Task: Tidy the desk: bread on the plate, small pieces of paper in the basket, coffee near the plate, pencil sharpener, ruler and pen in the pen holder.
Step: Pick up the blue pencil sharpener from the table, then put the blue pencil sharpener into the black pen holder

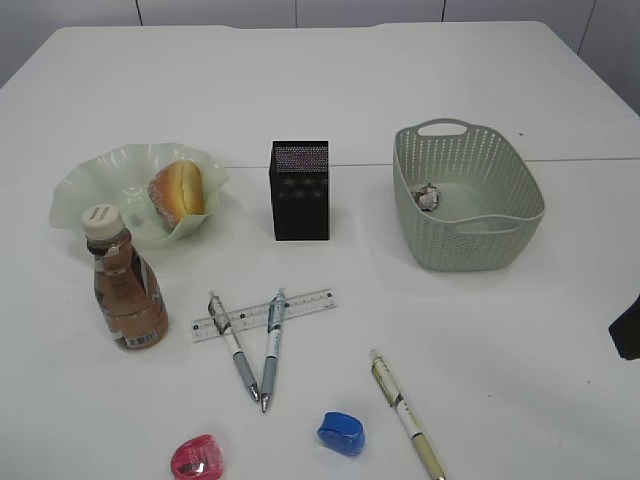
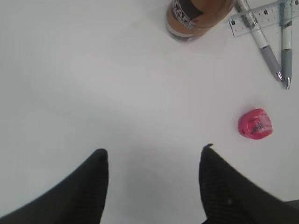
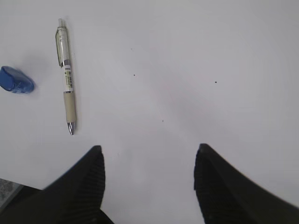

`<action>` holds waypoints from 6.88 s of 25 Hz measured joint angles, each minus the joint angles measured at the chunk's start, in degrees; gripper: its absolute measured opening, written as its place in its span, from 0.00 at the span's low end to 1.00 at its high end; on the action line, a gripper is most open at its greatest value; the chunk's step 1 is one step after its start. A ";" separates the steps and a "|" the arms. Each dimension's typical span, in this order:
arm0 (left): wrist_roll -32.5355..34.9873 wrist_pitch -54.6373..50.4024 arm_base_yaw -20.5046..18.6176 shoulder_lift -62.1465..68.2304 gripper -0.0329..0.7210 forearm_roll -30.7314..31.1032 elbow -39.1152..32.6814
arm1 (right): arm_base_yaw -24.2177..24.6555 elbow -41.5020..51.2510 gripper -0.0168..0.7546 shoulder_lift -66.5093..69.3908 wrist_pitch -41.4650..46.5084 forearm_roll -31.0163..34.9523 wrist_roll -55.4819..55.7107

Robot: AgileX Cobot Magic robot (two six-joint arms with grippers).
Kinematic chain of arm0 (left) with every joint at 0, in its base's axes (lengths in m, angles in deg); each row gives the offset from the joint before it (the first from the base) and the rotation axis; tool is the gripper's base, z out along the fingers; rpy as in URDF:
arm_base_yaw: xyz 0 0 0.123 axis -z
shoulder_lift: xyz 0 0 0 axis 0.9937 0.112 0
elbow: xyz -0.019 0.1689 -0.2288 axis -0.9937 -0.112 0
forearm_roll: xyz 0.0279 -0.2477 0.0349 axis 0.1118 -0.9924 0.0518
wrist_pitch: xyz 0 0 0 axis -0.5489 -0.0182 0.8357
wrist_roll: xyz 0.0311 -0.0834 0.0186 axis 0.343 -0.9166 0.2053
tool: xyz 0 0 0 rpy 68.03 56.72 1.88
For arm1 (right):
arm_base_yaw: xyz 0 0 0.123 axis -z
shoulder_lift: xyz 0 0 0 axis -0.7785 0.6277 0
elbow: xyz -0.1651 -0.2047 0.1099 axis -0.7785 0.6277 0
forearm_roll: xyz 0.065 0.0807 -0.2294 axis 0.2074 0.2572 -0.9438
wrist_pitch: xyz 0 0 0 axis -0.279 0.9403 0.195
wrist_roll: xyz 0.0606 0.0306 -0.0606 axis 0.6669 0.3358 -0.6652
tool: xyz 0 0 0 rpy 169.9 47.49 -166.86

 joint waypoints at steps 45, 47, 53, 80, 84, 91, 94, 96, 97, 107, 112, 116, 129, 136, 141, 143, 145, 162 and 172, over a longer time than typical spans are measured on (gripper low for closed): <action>1.68 -3.53 0.00 -0.33 0.63 -2.11 1.50 | -33.15 -27.25 0.59 44.27 -0.42 -6.63 40.02; 1.68 -3.53 0.00 -0.33 0.63 -2.47 1.50 | -33.15 -27.25 0.59 45.65 -0.89 -6.63 40.66; 1.68 -3.53 0.00 -0.33 0.63 -2.57 1.50 | -33.15 -27.34 0.59 49.82 -1.62 -5.38 41.07; 1.76 -3.10 0.00 -0.33 0.63 -2.79 1.50 | -33.15 -27.71 0.59 53.42 -2.42 -3.79 11.26; 1.76 -2.25 0.00 -0.33 0.63 -2.79 1.50 | -33.15 -27.71 0.59 53.76 -3.19 -3.48 10.85; 1.76 -0.99 0.00 -0.33 0.63 -2.83 1.50 | -33.15 -27.71 0.48 53.92 -5.11 -3.38 9.86; 1.76 -0.70 0.00 -0.33 0.63 -2.83 1.50 | -33.15 -27.71 0.45 54.01 -5.35 -3.62 9.73; 1.76 -0.61 0.00 -0.33 0.63 -2.83 1.50 | -33.15 -27.71 0.44 54.01 -5.35 -3.85 9.60; 1.76 -0.61 0.00 -0.33 0.63 -2.83 1.50 | -33.15 -27.71 0.44 54.01 -5.35 -3.85 9.60; 1.76 -0.61 0.00 -0.33 0.63 -2.83 1.50 | -33.15 -27.71 0.43 54.01 -5.02 -3.64 9.60; 1.76 -0.48 0.00 -0.33 0.63 -4.26 1.50 | -33.15 -27.71 0.42 54.01 -4.35 -3.01 9.49; 1.76 -0.48 0.00 -0.33 0.63 -5.24 1.50 | -33.15 -27.71 0.38 54.01 -4.09 -2.79 9.49; 1.81 -0.48 0.00 -0.33 0.63 -5.37 1.50 | -33.15 -27.74 0.24 54.01 -3.87 -2.58 9.07; 1.81 -0.48 0.00 -0.33 0.63 -5.37 1.50 | -33.15 -27.93 0.24 54.01 -3.87 -2.16 7.90; 1.81 -0.72 0.00 -0.33 0.63 -5.37 1.50 | -32.95 -31.41 0.24 52.20 -1.89 -1.07 3.51; 1.81 -0.82 0.00 -0.33 0.63 -5.40 1.50 | -32.17 -33.17 0.24 51.50 -1.48 0.87 1.95; 1.81 -0.82 0.00 -0.33 0.63 -5.40 1.50 | -31.30 -34.86 0.24 51.09 -1.22 2.90 0.31; 1.81 -2.38 0.00 -0.33 0.63 -6.27 1.50 | -10.66 -42.00 0.24 50.95 -4.29 33.18 -27.66; 1.81 -2.38 0.00 -0.33 0.63 -6.27 1.50 | -5.56 -43.31 0.24 52.05 -19.18 61.83 -53.76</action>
